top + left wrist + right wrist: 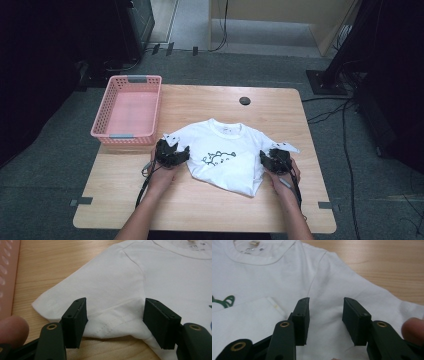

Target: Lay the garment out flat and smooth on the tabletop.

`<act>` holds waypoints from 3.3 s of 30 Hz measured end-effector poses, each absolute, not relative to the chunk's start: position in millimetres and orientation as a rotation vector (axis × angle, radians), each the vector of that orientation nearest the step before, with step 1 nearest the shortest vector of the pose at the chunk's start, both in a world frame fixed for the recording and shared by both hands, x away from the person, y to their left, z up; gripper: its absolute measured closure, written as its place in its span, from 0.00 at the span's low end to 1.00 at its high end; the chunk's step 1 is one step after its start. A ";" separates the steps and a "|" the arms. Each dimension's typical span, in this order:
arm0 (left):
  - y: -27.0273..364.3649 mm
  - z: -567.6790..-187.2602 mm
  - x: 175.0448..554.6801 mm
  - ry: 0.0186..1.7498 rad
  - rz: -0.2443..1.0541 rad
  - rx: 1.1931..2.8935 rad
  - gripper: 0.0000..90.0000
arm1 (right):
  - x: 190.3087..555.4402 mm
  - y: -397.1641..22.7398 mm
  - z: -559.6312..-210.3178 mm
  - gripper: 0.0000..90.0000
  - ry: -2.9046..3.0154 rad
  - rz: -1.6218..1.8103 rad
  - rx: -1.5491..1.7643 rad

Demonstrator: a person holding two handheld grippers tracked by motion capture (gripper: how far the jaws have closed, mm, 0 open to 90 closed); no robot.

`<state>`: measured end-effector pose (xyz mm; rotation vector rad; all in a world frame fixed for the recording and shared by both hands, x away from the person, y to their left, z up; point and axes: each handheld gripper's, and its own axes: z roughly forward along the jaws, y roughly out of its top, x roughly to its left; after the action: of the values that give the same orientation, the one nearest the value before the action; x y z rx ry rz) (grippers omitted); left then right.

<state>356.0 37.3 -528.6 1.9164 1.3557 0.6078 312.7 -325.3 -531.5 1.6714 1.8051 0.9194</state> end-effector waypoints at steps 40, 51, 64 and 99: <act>-23.8 -503.7 350.6 1.105 0.439 1.997 0.49 | 363.0 -340.2 -533.1 0.68 1.792 0.884 1.638; -57.2 -512.5 342.8 1.014 0.301 2.060 0.66 | 362.4 -340.5 -533.1 0.68 1.793 0.887 1.639; -59.5 -512.2 334.0 0.948 0.265 2.088 0.98 | 361.5 -340.2 -533.2 0.69 1.789 0.885 1.640; 9.7 -504.3 312.4 1.053 0.307 1.948 0.66 | 361.6 -339.8 -533.2 0.69 1.789 0.880 1.635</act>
<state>312.4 9.7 -504.3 1.9484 1.0532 0.3065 361.6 -339.8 -533.2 1.6353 1.7894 0.8795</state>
